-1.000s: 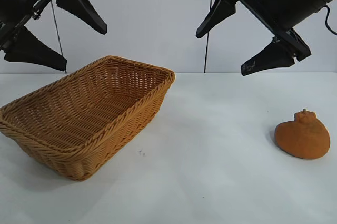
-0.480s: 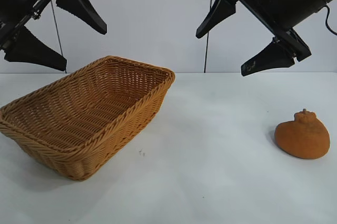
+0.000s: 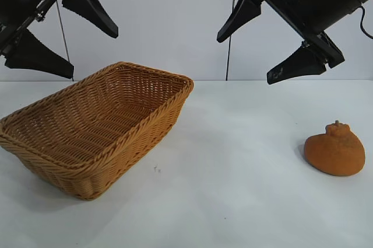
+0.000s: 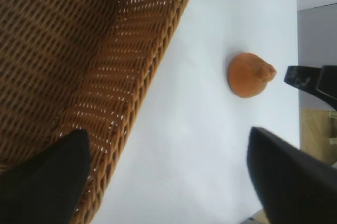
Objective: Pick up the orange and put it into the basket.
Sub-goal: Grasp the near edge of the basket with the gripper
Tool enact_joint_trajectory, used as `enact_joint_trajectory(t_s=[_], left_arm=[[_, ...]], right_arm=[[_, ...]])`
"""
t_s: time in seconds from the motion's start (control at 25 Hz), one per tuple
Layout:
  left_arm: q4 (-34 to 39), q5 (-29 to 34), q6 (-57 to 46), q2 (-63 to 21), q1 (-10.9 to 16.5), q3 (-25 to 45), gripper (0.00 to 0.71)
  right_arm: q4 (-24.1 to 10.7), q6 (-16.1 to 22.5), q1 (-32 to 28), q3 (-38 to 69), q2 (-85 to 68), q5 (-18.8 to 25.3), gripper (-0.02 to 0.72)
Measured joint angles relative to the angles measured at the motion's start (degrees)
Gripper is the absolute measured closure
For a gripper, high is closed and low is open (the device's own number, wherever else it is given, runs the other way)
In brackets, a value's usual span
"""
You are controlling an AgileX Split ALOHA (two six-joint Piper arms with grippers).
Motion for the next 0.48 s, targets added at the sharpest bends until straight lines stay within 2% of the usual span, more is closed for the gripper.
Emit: enact_joint_trajectory(t_s=[0.16,0.24,0.36,0.48], left_arm=[[3.67,1.22,-4.13,-2.26,3.01,0.00,0.129],[9.66,1.73,-9.24,-4.27,3.36,0.00,0.129],[20.63,3.94,-22.24,-7.06,2.91,0.00,0.129],[31.32,6.72,-37.13,-8.91,0.59,0.00,0.129]], right_arm=[[0.00,0.00,0.00,0.00,0.00,0.00,0.021],[0.00,0.00,0.00,0.00,0.00,0.00,0.021],[0.00,0.00,0.00,0.00,0.00,0.00,0.021],[0.00,0.00,0.00,0.00,0.00,0.00,0.021]])
